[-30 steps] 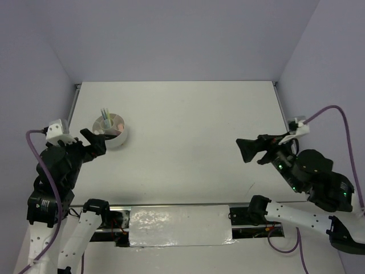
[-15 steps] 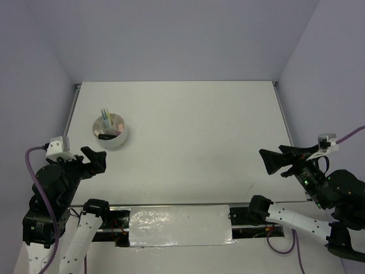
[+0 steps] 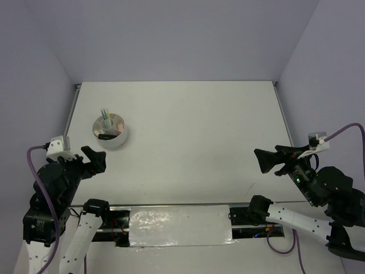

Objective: Sort the stationery into containers
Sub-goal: Reset both arms

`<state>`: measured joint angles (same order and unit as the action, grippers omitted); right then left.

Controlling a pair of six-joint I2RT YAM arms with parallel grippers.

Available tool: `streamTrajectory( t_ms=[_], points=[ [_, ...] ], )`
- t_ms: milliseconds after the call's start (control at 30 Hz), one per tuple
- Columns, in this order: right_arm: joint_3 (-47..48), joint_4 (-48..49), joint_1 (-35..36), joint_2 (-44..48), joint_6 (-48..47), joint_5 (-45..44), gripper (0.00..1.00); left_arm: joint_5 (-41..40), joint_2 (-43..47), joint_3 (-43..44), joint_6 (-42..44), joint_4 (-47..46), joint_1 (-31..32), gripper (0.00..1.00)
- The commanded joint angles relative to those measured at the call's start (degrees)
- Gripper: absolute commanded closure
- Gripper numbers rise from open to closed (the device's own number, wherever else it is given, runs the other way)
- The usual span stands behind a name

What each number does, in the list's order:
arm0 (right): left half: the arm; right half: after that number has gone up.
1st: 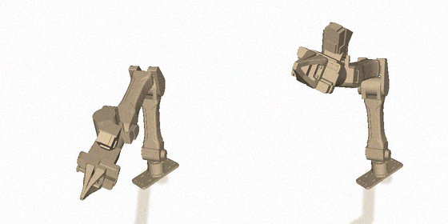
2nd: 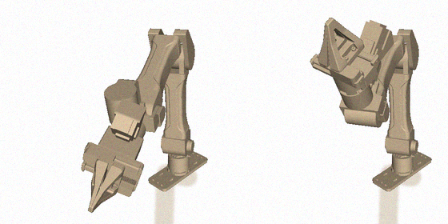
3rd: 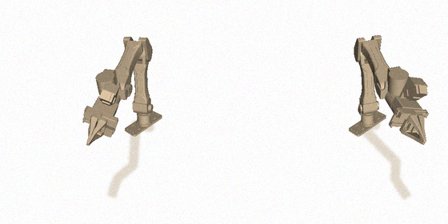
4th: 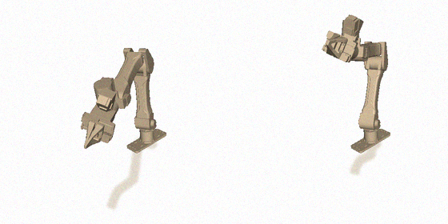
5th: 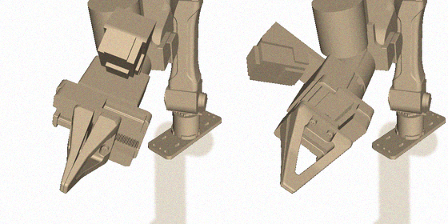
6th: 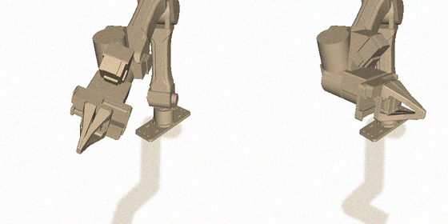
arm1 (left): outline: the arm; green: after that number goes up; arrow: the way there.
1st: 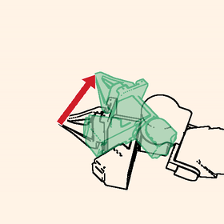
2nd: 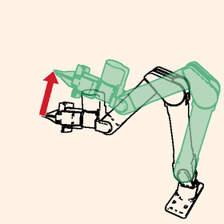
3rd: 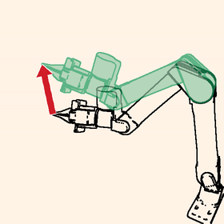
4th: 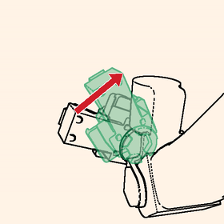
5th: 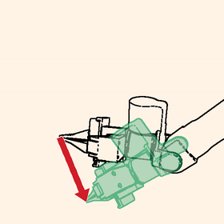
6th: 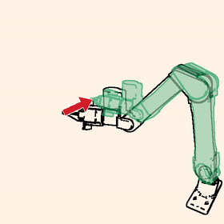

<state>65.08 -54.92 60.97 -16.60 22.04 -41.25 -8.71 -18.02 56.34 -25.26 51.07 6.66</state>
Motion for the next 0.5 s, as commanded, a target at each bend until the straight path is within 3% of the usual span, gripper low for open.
streamTrajectory(
  t_ms=[0,467],
  points=[
    [-1.0,1.83,0.03,-1.24,0.9,-1.2,0.0,-1.4,-1.14,1.49,0.82,-0.36,-0.24,0.01],
    [-2.5,1.65,0.03,-0.89,2.22,-0.23,0.0,-1.84,-0.88,1.41,0.38,0.87,-0.24,0.01]
  ],
)
